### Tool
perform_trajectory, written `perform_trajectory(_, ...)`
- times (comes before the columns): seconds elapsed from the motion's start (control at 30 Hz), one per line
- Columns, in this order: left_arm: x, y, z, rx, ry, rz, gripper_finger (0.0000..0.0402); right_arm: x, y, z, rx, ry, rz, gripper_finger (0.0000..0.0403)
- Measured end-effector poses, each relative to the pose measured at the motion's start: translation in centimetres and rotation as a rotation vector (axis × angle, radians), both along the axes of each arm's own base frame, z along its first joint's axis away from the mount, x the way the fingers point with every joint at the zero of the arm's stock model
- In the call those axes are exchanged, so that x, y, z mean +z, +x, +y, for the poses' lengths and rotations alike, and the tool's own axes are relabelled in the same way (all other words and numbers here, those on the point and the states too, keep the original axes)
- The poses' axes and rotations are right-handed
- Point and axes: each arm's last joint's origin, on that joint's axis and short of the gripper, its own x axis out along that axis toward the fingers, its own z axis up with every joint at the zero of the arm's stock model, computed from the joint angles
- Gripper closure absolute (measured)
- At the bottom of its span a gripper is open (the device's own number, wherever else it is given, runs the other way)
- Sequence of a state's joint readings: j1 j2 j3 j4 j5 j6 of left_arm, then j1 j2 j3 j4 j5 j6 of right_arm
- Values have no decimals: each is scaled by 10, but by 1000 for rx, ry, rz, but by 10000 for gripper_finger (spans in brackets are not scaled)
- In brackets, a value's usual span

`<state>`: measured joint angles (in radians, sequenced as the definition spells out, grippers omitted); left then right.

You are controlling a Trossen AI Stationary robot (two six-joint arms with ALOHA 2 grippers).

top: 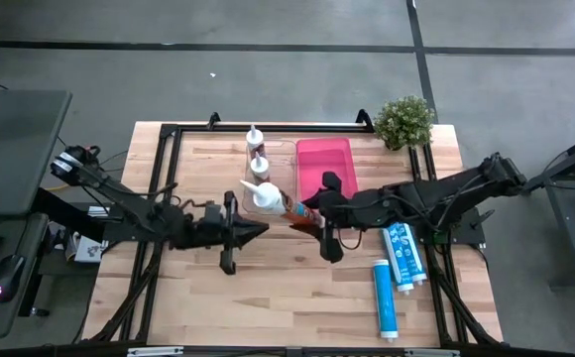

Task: Pick & place silicon tubes, Sealant and Lysol wipes
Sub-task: Put the orange sealant into the transparent bin

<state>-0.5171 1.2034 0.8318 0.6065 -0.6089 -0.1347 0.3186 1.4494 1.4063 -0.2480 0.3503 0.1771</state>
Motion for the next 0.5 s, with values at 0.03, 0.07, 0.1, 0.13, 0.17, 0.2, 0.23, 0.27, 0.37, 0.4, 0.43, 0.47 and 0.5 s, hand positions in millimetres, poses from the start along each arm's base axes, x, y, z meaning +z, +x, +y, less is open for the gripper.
perform_trajectory(0.03,0,2,3,-6,5,0,401,1,0,0,8,3,-7,203)
perform_trajectory(0.07,0,4,6,-5,5,-4,399,1,0,1,13,4,-9,204)
perform_trajectory(0.1,1,5,8,-10,1,-12,396,1,0,1,18,6,-12,204)
perform_trajectory(0.13,2,6,10,-20,-1,-24,390,1,1,1,19,8,-17,204)
perform_trajectory(0.17,3,6,12,-36,0,-37,380,1,2,1,20,7,-22,204)
perform_trajectory(0.2,4,7,14,-49,0,-52,368,1,2,1,21,1,-20,204)
perform_trajectory(0.23,5,8,16,-53,-2,-67,353,1,2,1,22,-2,-20,204)
perform_trajectory(0.27,7,8,17,-52,-6,-80,336,1,2,1,23,-7,-21,204)
perform_trajectory(0.37,9,8,20,-41,-18,-107,274,1,2,1,18,-13,-20,204)
perform_trajectory(0.4,11,8,20,-40,-20,-120,252,1,2,1,15,-17,-19,204)
perform_trajectory(0.43,12,7,20,-39,-23,-138,231,1,2,1,15,-19,-19,204)
perform_trajectory(0.47,14,6,20,-37,-28,-156,211,1,2,1,15,-20,-19,204)
perform_trajectory(0.5,15,6,21,-32,-33,-172,192,1,2,0,11,-19,-19,204)
